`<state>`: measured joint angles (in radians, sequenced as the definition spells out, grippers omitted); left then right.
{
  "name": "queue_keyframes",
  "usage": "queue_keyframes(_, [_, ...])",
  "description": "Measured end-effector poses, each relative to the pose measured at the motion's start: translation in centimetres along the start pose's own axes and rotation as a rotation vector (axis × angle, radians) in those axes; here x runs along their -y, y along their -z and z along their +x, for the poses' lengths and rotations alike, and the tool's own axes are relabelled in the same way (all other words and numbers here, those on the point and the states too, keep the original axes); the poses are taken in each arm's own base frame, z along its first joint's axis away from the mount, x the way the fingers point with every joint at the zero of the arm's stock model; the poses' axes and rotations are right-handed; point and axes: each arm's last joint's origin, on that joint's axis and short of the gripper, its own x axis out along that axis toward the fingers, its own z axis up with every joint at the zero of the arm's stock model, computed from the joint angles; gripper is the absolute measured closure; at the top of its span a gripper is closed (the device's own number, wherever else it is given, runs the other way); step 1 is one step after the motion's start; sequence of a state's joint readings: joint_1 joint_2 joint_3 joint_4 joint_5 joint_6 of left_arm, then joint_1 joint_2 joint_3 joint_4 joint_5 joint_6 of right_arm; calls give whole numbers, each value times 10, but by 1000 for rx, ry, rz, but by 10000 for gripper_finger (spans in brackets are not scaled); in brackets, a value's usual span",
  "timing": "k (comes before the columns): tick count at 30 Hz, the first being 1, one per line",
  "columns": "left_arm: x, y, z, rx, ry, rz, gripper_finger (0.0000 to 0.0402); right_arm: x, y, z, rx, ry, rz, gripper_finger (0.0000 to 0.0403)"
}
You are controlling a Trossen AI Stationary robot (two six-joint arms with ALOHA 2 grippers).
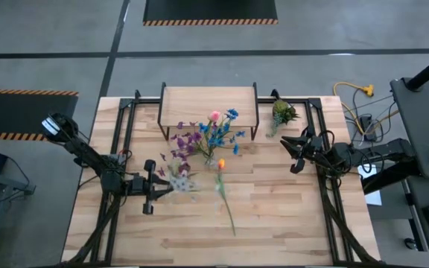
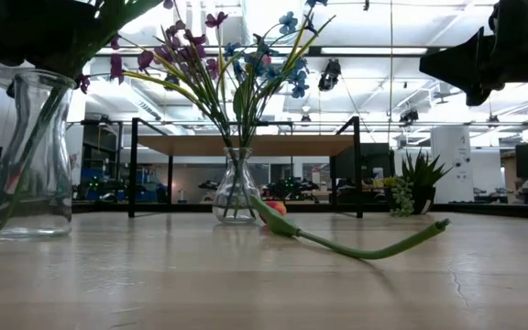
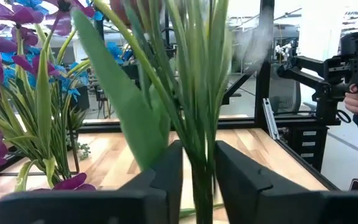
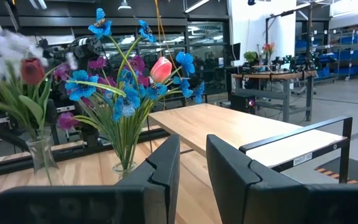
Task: Pick and place flowers into a vace then onto a shelf
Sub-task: Put the white flower into the left transparent vase
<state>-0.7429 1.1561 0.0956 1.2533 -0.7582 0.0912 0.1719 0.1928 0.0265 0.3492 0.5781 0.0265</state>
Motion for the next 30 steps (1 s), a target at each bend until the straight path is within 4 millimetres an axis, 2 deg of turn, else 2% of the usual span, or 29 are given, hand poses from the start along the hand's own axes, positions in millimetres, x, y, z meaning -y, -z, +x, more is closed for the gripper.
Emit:
queue_keyframes(6, [-1,-2,0,8,-1,-7,278,0,0,0,0,0,0,330])
queue_keyframes(17, [-4,-19,-5,94,47,-69,203,0,0,0,0,0,0,330])
queue_keyframes(23, [-7,-31,-9,164,106,-51,192,0,0,0,0,0,0,330])
queue_keyframes(30, [-12,-42,-13,228,97,-21,191,0,0,0,0,-1,1,330])
